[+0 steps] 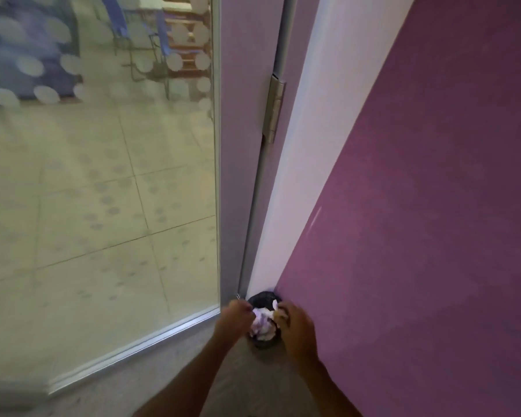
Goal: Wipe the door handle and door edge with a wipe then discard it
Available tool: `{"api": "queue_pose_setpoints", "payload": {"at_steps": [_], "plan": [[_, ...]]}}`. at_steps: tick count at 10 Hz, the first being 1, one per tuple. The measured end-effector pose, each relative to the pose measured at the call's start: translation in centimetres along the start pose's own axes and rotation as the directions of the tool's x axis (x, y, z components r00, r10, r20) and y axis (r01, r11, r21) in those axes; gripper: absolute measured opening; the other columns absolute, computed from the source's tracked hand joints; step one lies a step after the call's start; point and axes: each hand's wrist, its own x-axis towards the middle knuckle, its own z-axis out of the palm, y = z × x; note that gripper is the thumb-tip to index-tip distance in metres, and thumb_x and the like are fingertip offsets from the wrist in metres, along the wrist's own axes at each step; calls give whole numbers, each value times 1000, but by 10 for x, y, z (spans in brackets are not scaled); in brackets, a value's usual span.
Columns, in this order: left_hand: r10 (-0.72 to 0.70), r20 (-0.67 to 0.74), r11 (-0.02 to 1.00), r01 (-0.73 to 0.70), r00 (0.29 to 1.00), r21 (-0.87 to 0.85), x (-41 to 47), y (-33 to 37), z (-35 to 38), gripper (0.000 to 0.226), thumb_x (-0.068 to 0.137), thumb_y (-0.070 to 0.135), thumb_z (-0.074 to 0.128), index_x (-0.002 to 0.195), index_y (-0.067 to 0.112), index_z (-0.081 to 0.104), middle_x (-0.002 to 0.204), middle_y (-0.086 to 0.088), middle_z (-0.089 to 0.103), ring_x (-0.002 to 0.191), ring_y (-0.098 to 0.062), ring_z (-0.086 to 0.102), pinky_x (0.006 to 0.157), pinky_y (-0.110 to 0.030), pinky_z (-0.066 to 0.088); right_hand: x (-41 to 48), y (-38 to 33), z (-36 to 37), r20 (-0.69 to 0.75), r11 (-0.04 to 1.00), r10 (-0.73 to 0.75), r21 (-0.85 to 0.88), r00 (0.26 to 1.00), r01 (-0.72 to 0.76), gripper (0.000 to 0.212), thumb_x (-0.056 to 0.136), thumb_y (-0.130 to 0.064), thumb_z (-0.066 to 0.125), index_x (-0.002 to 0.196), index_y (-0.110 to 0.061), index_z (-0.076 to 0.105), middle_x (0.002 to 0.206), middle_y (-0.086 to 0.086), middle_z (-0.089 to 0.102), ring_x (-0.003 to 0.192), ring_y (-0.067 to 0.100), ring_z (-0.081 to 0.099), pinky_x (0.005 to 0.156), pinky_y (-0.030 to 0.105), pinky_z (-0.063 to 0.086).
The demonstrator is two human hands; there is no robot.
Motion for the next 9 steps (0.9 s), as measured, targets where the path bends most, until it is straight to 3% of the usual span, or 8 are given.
{"api": "queue_pose_setpoints", "payload": {"at_steps": [1, 2, 3, 4, 5, 6, 8, 9], "plan": [[-29, -94, 991, 41, 995, 125, 1, 3, -1, 26, 91, 18, 53, 110, 13, 68, 115, -14, 67, 110, -29, 62, 91, -32, 48, 15, 10, -6, -15, 1000, 19, -1, 1000, -19, 2, 87, -10, 68, 89, -11, 69, 82, 9, 70, 78, 26, 62, 69, 36, 48], [-62, -131, 975, 88, 989, 204, 6, -2, 0, 26, 90, 24, 51, 112, 18, 64, 120, -11, 65, 114, -31, 58, 95, -34, 46, 37, 23, -3, -65, 1000, -6, -26, 998, 5, 39, 77, 2, 71, 60, -26, 49, 60, -3, 48, 66, 18, 45, 60, 26, 29], [-68, -127, 966, 97, 990, 241, 7, -9, 2, 25, 90, 26, 51, 110, 19, 64, 120, -11, 65, 113, -32, 59, 94, -33, 47, 51, 31, 3, -15, 997, 60, -40, 998, -60, 28, 79, 1, 69, 62, -16, 57, 64, 8, 54, 69, 19, 46, 61, 26, 26], [-53, -130, 958, 88, 990, 273, 8, -29, 7, 27, 91, 29, 53, 112, 18, 64, 121, -10, 66, 113, -30, 59, 91, -32, 47, 63, 47, 10, 86, 992, 128, -10, 988, -127, 15, 93, -14, 60, 97, -7, 73, 95, 13, 71, 90, 23, 61, 74, 25, 39], [-16, -114, 932, 56, 993, 357, 9, -42, 9, 33, 94, 31, 53, 123, 17, 58, 129, -7, 62, 121, -27, 55, 99, -33, 44, 62, 53, 11, 103, 990, 138, -18, 985, -137, 22, 94, -13, 57, 110, -7, 70, 108, 12, 71, 99, 23, 62, 82, 28, 44], [2, -114, 917, 44, 993, 396, 1, -49, 11, 38, 96, 32, 52, 130, 16, 53, 135, -6, 59, 126, -26, 52, 103, -33, 41, 51, 57, 11, 89, 991, 125, -60, 988, -120, 32, 87, 5, 55, 116, -3, 66, 116, 17, 69, 108, 31, 62, 93, 35, 47], [83, -192, 885, 16, 978, 465, -10, -49, 15, 44, 98, 37, 47, 137, 15, 46, 141, -6, 54, 131, -24, 47, 114, -36, 30, 39, 48, 13, 167, 996, 54, -81, 985, -41, 31, 92, -11, 60, 122, -2, 64, 121, 18, 67, 112, 32, 62, 94, 35, 47], [123, -218, 862, 5, 968, 506, -15, -45, 17, 50, 99, 38, 43, 144, 16, 37, 147, -6, 46, 136, -22, 40, 118, -39, 21, 30, 39, 18, 113, 999, -48, 31, 992, 45, 31, 89, -18, 66, 113, 1, 70, 111, 20, 71, 101, 32, 68, 86, 35, 54]]}}
